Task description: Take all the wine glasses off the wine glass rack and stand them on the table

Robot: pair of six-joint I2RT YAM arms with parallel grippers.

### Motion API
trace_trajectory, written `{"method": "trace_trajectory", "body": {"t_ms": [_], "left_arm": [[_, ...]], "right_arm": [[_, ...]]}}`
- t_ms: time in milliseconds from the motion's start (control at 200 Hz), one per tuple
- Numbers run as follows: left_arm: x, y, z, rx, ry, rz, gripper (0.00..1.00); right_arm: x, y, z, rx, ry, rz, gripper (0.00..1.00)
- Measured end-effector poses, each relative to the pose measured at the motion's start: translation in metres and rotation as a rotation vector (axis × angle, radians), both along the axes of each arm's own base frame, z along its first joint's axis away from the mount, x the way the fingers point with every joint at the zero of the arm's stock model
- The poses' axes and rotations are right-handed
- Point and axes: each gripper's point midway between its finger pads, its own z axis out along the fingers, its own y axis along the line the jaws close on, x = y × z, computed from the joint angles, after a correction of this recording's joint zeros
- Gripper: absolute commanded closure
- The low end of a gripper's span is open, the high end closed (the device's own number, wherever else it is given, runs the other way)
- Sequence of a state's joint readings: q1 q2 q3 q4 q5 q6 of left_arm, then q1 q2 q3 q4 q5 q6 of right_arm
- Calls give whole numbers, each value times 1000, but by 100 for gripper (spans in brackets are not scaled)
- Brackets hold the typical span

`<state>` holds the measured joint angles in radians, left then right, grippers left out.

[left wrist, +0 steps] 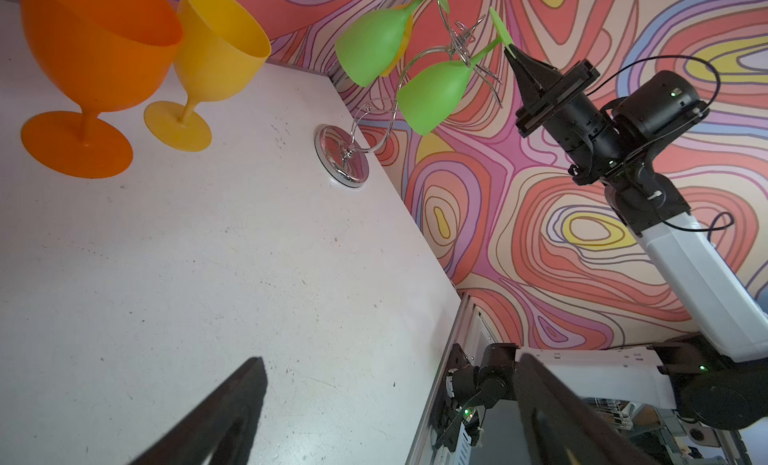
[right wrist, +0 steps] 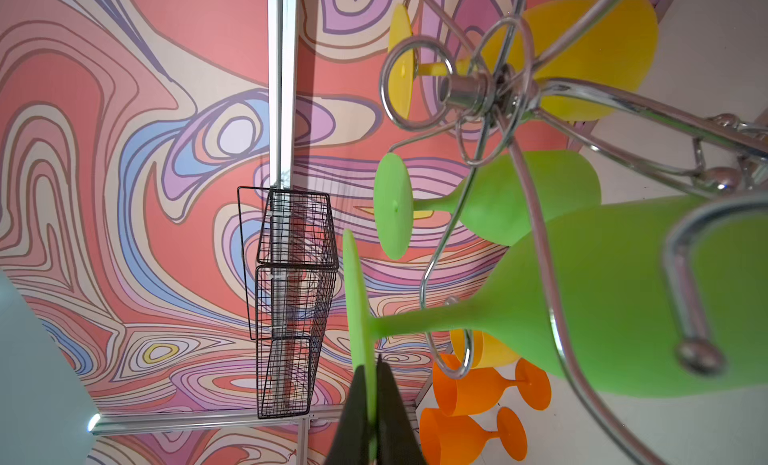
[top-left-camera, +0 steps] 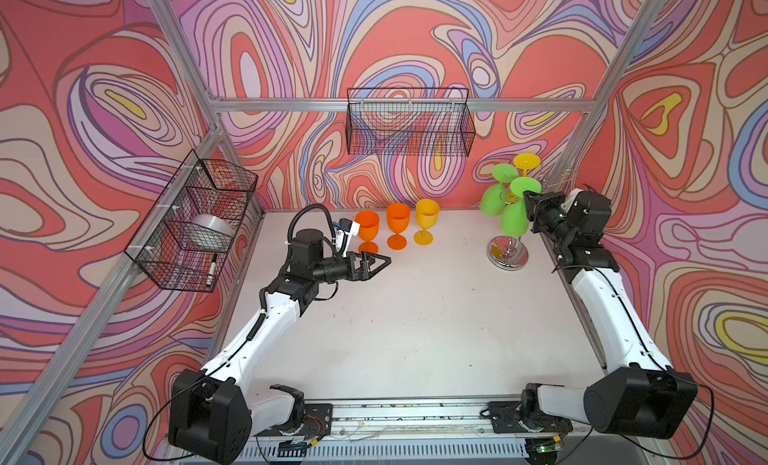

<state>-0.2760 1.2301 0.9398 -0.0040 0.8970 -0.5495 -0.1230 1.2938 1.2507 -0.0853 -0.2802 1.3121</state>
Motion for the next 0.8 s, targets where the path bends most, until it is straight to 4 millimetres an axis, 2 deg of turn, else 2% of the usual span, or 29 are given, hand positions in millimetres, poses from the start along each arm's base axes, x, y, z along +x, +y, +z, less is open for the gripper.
{"method": "trace_trajectory", "body": {"t_ms": [280,426,481,596,701,801], "left_arm": [[0,0,0,0,0,0,7],[0,0,-1,4,1,3,7],[1,1,-1,8,0,6,7],[0,3,-2,22,-6,16,7],[2,5,0,36,-6,40,7],[6,9,1,48,11,77,7]], "right_arm": [[-23,9,-12,-35,21,42,100],[-32,30,-11,-88,13,108,100],[-36,48,-10,-123,2,155,100],[-48,101,-11,-213,-32,295,100],[-66,154,-20,-322,-72,436,100],[-86,194,-28,-441,-130,560,100]]}}
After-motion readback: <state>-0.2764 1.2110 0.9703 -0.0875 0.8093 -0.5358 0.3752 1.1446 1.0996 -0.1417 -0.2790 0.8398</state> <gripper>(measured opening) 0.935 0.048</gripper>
